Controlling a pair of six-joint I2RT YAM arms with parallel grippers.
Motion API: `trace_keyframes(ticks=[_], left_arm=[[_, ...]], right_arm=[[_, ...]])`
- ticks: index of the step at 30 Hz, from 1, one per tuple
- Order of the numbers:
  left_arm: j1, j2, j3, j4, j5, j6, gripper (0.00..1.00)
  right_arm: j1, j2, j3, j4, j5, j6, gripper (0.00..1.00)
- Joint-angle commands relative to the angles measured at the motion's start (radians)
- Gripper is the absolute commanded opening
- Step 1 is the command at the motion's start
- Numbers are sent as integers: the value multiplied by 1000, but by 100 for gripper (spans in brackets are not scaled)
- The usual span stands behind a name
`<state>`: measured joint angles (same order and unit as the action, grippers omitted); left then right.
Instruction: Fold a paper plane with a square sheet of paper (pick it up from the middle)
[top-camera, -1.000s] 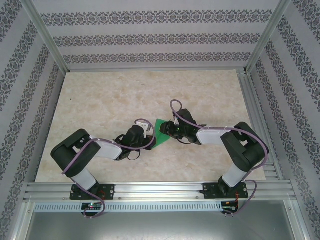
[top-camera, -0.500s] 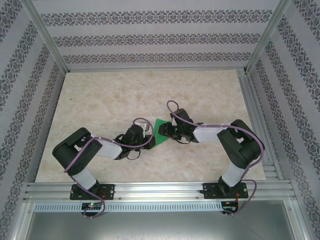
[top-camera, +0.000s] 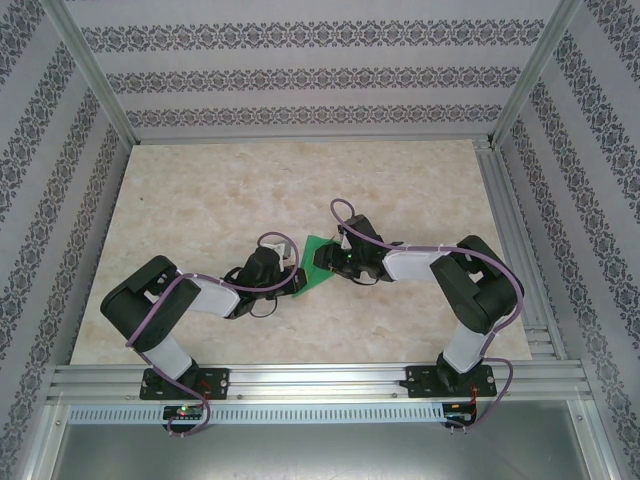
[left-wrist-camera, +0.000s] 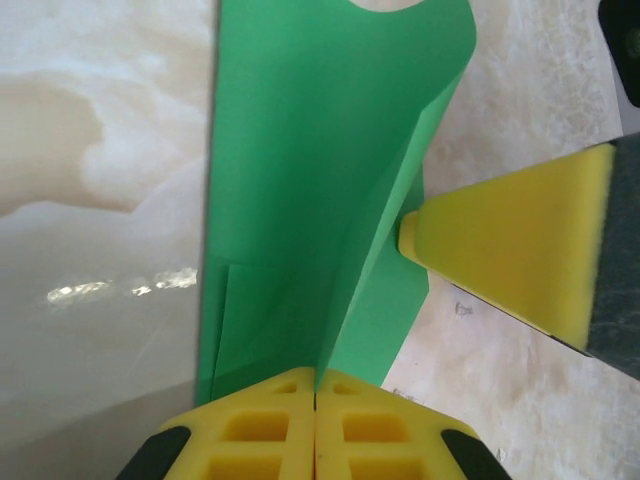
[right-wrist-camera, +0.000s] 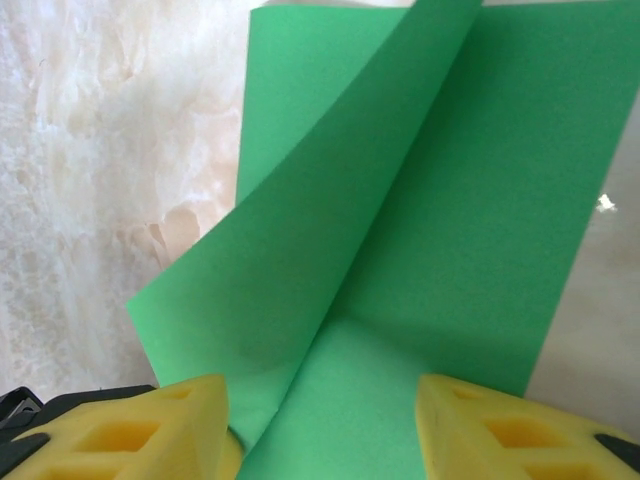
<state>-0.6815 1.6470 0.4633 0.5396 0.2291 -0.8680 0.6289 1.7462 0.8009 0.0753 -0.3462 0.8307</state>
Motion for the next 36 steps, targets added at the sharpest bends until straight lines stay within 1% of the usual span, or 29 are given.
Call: trace_keyframes(ticks=[1,6,10,15,19,28,34,36], left_arm=[[21,-9,-19,52,9,-40,8],[26,-9,-22,55,20,-59,7],[26,-13,-26,61,27,-73,7],[28,-25,-28,64,29,-83,7],[30,-21,-31,76,33,-93,7],[30,-19,-36,91,46,-103,7],[32,-16,-38,100,46,-109,7],[35,-16,-44,105,44,-117,7]], right_arm=[[12,3,31,-31,4,-21,54],[17,-31,72,-78,2,-36,54],[35,-59,131,-175,44,-62,54],[53,-40,168,-248,79,-60,54],[56,-12,168,-222,62,-41,56],[58,42,156,-124,3,-12,63],[57,65,143,-140,22,-12,65],[58,73,127,-141,31,-7,67]])
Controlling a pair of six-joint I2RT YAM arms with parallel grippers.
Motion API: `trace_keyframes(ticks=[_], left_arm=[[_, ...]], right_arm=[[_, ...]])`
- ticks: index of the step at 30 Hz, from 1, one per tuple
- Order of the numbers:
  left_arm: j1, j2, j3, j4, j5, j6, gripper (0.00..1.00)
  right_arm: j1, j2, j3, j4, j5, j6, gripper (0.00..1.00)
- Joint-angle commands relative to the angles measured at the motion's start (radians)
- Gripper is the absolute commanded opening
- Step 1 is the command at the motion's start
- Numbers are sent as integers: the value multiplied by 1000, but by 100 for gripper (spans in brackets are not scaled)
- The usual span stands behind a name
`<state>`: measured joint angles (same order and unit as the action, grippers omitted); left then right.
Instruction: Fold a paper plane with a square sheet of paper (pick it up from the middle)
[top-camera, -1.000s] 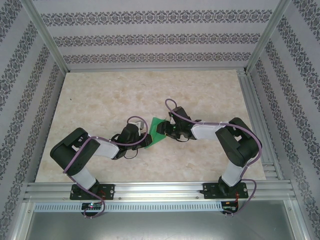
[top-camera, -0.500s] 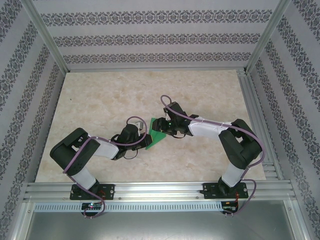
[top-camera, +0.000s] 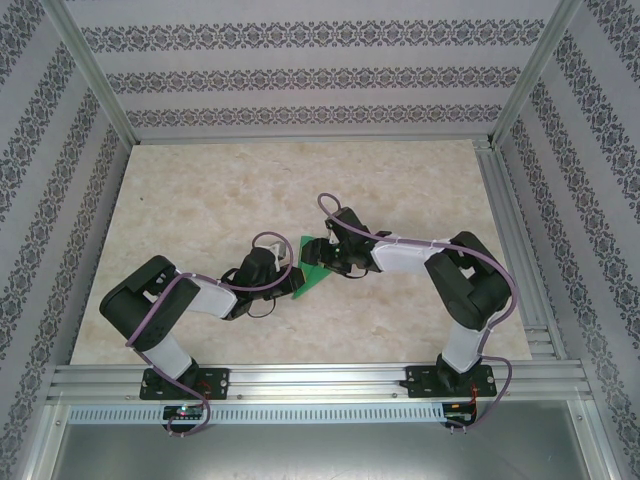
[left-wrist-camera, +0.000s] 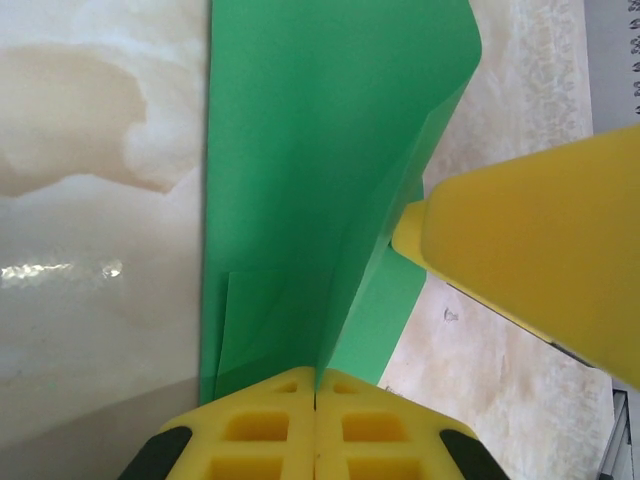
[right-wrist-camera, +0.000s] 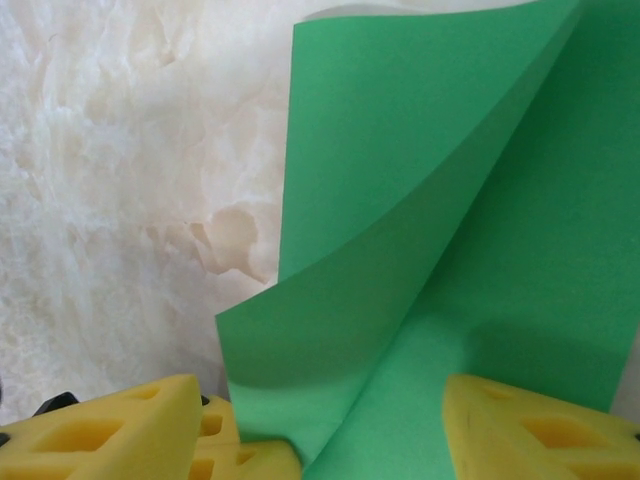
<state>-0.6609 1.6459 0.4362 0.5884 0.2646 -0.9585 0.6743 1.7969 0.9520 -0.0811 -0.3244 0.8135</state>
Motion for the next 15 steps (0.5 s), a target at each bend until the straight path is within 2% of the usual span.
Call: trace_keyframes(ticks=[1,6,15], left_arm=[[15,-14,-21,59,7,-30,7],[26,0,-36,78,2,-59,7],[32,7,-47,94,2,-81,7]], right_arm=[[12,24,-34,15,17,13,69],[2,21,-68,33,25,30,73],[-1,41,-37,-74,83,20,71]])
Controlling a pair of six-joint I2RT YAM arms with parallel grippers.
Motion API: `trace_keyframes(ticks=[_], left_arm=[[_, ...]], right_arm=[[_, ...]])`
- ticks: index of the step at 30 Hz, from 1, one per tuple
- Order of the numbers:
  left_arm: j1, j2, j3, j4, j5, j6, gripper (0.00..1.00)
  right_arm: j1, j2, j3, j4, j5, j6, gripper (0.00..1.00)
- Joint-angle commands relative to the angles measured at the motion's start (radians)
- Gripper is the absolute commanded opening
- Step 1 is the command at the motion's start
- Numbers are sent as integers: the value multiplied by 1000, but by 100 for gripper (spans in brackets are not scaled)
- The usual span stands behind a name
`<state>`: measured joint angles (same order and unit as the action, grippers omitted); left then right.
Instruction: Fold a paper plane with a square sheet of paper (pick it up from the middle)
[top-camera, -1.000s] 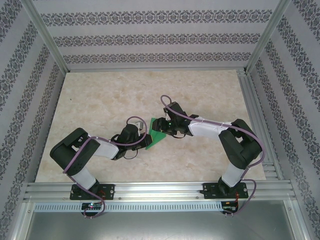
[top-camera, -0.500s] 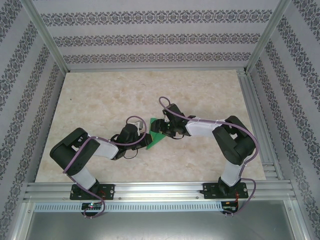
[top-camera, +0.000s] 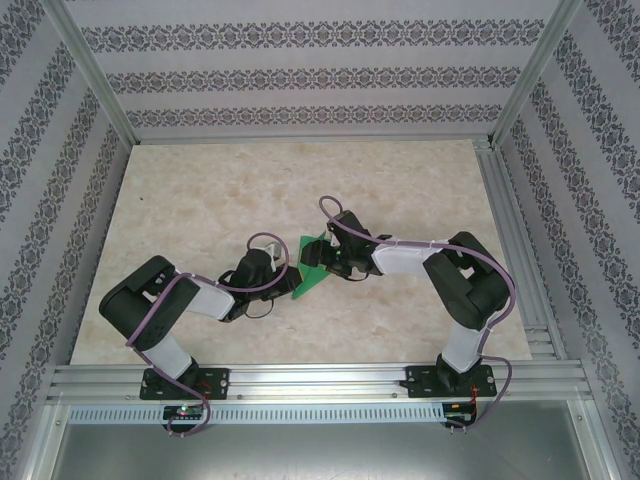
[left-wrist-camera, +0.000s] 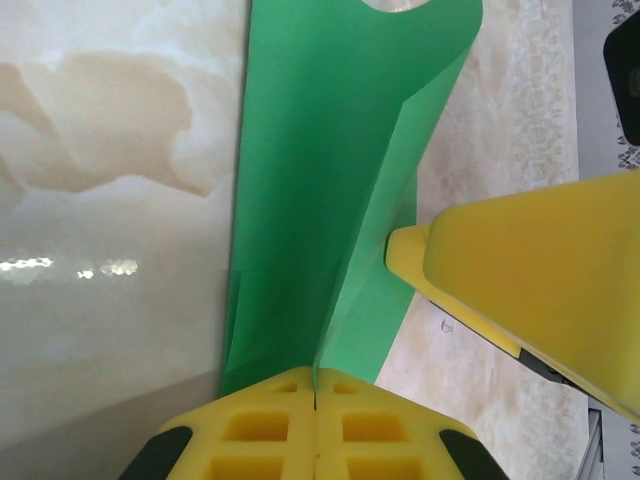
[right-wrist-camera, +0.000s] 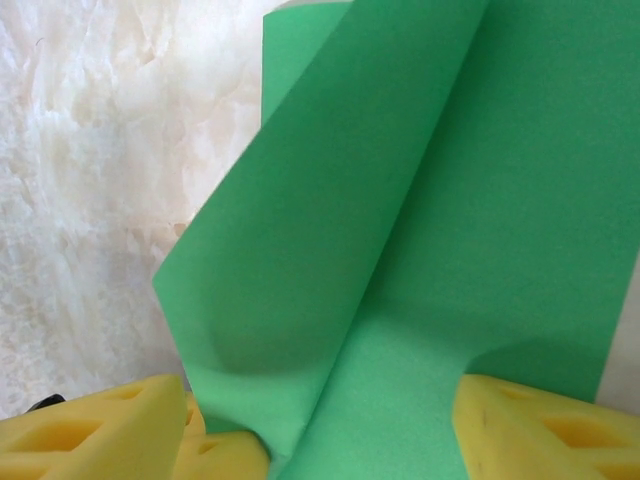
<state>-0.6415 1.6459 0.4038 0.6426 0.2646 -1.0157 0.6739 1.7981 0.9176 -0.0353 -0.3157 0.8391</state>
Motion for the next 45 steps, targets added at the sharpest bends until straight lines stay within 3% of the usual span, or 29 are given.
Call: trace_keyframes(ticks=[1,12,22,30,45], left_arm=[[12,8,-14,39,2,-24,7],[12,11,-17,30,9,-17,10],[13,-30,-38,-23,32,29,23],[13,-88,-53,-125,10,97,23],[9,-109,-18,-264,68,206,24]], right_arm=[[2,46,7,-141,85,-7,71],[35,116,110,-330,196,-32,68],[45,164,163,-423,242,-20,66],[49,177,179,-445,254,-13,65],[70,217,234,-534,327,-5,67]])
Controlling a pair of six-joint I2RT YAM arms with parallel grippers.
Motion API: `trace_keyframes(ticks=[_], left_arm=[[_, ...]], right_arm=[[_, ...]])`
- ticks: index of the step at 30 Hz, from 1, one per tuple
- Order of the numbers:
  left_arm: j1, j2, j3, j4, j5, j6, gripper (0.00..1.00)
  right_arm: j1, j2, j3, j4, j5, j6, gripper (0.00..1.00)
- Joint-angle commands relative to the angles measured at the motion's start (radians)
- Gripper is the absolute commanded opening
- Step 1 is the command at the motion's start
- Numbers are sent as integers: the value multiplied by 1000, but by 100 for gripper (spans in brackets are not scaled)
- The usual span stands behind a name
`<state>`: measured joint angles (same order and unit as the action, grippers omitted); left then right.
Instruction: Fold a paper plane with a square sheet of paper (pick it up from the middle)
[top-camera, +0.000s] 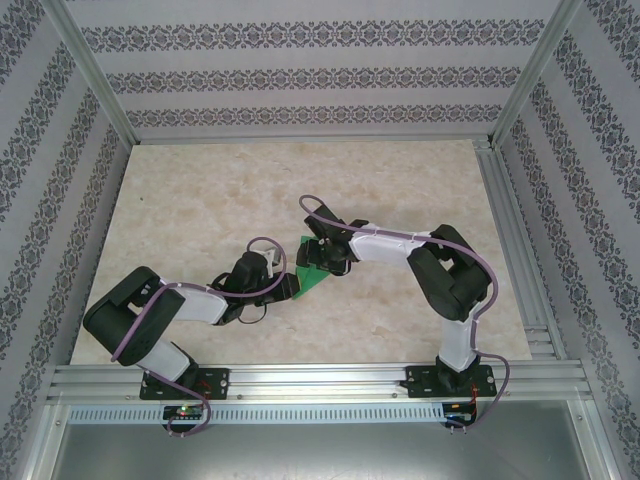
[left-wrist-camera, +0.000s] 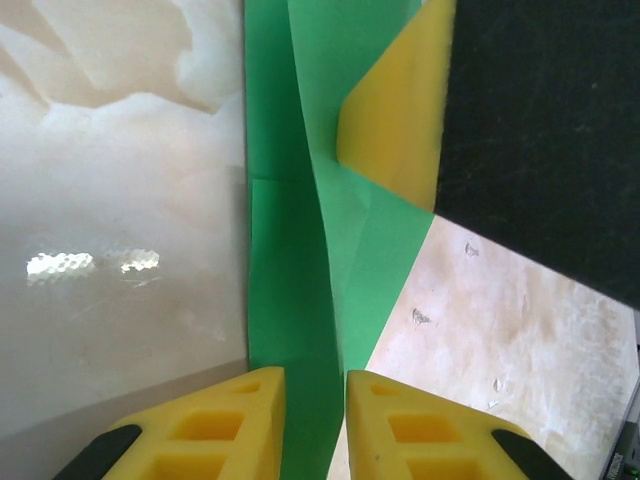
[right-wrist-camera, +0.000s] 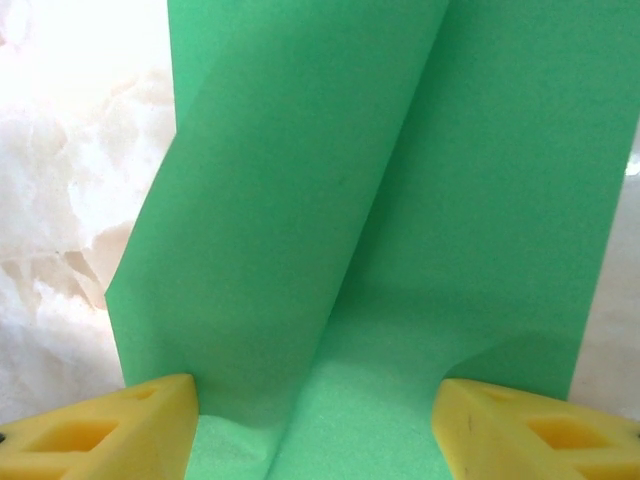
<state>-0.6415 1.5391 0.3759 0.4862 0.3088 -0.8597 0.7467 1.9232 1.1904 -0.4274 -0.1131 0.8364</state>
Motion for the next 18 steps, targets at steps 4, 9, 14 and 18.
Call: trace_keyframes(ticks=[4,9,14,18], left_arm=[[9,-2,15,-144,17,69,20],[9,-5,5,-170,9,74,17],[9,-25,-19,-190,14,78,15],[8,-48,-23,-201,41,97,15]], right_arm=[[0,103,-28,-162,139,6,67],[1,114,-18,-184,158,15,67],[3,125,-10,-201,172,16,67],[10,143,5,-224,192,15,67]])
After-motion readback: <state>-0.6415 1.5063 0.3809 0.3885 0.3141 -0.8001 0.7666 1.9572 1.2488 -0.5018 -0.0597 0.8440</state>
